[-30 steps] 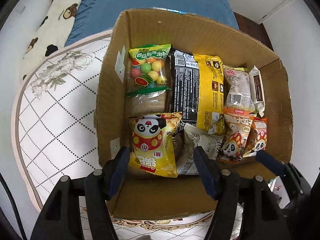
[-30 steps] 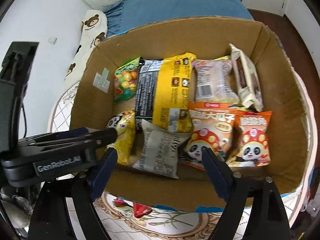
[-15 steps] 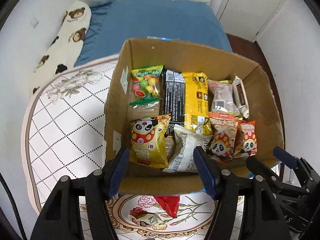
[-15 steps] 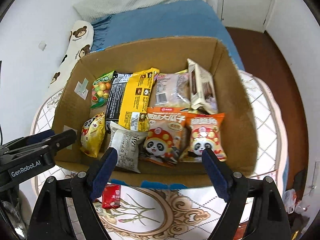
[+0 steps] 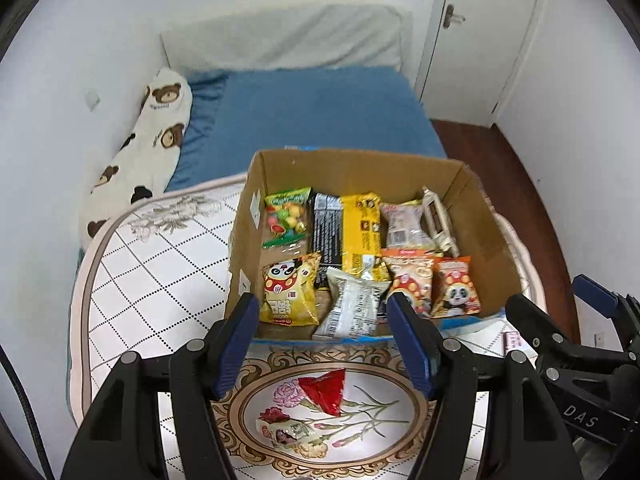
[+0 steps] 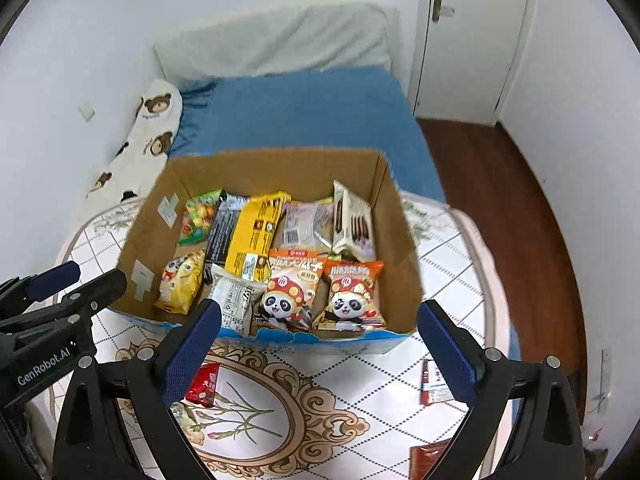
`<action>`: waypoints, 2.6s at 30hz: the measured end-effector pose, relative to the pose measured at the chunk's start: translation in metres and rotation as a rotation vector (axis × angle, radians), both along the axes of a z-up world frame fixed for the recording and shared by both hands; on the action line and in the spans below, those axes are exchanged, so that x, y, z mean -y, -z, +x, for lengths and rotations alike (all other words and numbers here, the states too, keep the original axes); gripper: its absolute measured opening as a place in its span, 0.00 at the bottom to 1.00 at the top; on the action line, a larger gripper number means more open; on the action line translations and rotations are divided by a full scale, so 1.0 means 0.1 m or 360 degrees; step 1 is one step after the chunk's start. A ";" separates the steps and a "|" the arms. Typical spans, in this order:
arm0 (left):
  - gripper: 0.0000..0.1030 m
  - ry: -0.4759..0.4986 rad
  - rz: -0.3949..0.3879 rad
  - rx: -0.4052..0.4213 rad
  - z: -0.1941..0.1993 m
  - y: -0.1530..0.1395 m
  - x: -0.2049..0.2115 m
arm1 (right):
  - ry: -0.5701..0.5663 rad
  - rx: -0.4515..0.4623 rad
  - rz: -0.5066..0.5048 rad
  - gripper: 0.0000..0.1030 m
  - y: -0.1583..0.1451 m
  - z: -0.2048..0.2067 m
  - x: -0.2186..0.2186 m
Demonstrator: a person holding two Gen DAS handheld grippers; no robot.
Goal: Organize snacks
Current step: 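Grasp the green-and-white photo snack bag with left tool while right tool grasps the red candy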
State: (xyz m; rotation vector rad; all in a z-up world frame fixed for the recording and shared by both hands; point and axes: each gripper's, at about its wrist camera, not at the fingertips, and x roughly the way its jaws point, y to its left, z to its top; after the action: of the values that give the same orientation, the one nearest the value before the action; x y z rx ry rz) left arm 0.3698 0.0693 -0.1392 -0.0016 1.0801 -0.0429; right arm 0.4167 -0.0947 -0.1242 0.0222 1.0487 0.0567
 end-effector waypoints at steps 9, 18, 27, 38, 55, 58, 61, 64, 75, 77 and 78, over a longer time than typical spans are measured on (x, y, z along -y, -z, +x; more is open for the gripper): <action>0.63 -0.0014 -0.0061 0.0136 -0.35 -0.40 -0.03 | -0.0003 0.0108 0.0089 0.98 -0.42 -0.40 0.02; 0.63 -0.0134 0.0017 0.0019 -0.65 -0.04 -0.39 | -0.0087 -0.0096 0.0273 0.98 0.01 -0.64 -0.05; 0.62 -0.0380 -0.0076 -0.0592 -0.82 1.34 -0.99 | -0.0172 -0.0432 0.0318 0.98 1.00 -0.67 -0.39; 0.62 -0.0363 -0.0302 -0.0856 -0.63 2.17 -0.73 | -0.0104 -0.0564 0.0468 0.98 1.44 -0.50 -0.54; 0.54 -0.0452 -0.0391 -0.0836 -0.81 2.28 -1.22 | -0.0250 -0.0726 0.0459 0.42 2.03 -0.23 -1.32; 0.53 -0.0452 -0.0372 -0.0813 -0.78 2.29 -1.24 | -0.0276 -0.0712 0.0422 0.41 1.99 -0.30 -1.29; 0.47 -0.0388 -0.0269 -0.0759 -0.80 2.23 -1.11 | -0.0301 -0.0688 0.0370 0.40 1.96 -0.40 -1.25; 0.40 -0.0380 -0.0247 -0.0703 -0.95 2.14 -1.03 | -0.0301 -0.0670 0.0352 0.40 1.91 -0.54 -1.13; 0.47 -0.0363 -0.0439 -0.0878 -1.15 2.35 -1.03 | -0.0265 -0.0672 0.0371 0.40 1.93 -0.94 -0.78; 0.54 -0.0416 -0.0538 -0.0876 -1.14 2.36 -1.10 | -0.0230 -0.0688 0.0408 0.40 1.97 -0.93 -0.72; 0.54 -0.0426 -0.0552 -0.0879 -1.14 2.36 -1.12 | -0.0222 -0.0691 0.0416 0.40 1.97 -0.93 -0.67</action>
State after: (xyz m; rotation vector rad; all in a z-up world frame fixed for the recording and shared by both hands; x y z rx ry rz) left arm 0.2561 0.1813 -0.3750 -0.4945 1.6033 0.0137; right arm 0.3239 -0.0272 -0.3215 0.2059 1.4700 0.3268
